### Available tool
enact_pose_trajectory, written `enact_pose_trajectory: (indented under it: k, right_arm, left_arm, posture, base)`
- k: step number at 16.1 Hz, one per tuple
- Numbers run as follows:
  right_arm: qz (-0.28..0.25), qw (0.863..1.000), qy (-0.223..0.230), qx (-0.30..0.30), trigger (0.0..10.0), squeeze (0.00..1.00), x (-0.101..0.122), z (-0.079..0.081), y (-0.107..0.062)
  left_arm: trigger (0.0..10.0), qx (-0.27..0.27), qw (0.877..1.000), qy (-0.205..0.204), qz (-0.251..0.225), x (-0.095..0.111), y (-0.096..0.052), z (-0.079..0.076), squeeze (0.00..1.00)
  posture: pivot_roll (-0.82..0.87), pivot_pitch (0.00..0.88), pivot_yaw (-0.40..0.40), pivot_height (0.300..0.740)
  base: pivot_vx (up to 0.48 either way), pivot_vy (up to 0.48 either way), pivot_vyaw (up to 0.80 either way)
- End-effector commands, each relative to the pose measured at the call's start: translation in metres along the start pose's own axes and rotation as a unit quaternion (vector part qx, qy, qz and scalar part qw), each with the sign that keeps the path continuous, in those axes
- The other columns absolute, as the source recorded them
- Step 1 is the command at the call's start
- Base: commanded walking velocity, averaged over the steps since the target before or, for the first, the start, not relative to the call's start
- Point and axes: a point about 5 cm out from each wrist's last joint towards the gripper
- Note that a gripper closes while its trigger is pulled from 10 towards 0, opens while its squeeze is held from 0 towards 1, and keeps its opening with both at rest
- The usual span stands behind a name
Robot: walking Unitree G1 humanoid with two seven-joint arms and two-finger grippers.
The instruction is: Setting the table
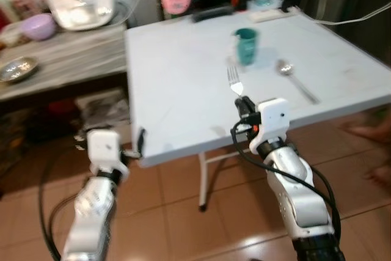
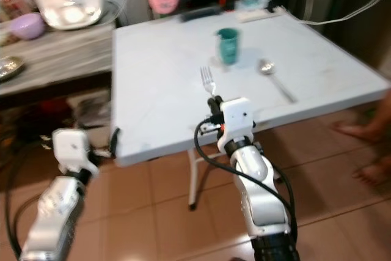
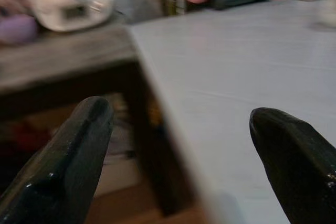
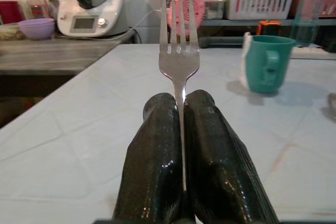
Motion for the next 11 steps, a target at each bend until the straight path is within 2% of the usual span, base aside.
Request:
enact_pose_trajectory:
  k: [1, 2, 7, 11]
  right_arm:
    - [0.001, 1.0, -0.006, -0.004, 10.0, 0.0, -0.002, -0.005, -0.001]
    - [-0.001, 1.0, -0.009, -0.002, 10.0, 0.0, -0.001, -0.004, -0.001]
    - [-0.005, 1.0, -0.015, 0.003, 10.0, 0.0, 0.0, -0.002, -0.001]
    - [-0.007, 1.0, -0.013, 0.002, 10.0, 0.0, -0.001, -0.002, 0.0]
  left_arm:
    - [10.0, 0.015, 1.0, 0.006, -0.002, 0.0, 0.003, 0.006, 0.0]
    - [10.0, 0.026, 1.0, 0.013, -0.007, 0.004, 0.006, 0.013, 0.0]
    - [10.0, 0.047, 0.999, 0.023, -0.015, 0.008, 0.013, 0.025, 0.0]
    - [10.0, 0.047, 0.999, 0.02, -0.012, 0.005, 0.012, 0.023, 0.0]
  posture:
    - [-0.16, 0.094, 0.124, 0.74]
    - [-0.16, 0.094, 0.124, 0.74]
    - [-0.17, 0.088, 0.123, 0.74]
    - [-0.16, 0.082, 0.122, 0.74]
  base:
    - [0.0, 0.48, 0.0]
    - [0.0, 0.48, 0.0]
    - [0.0, 0.48, 0.0]
    - [0.0, 0.48, 0.51]
Point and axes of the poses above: a point about 5 cm out from each wrist's last joint towards the gripper, its own y axis pointing out of the wrist towards the gripper, its own x axis along the axis of the wrist's last joint, z = x × y, and after that the axes turned 8 degrees about -y, right-handed
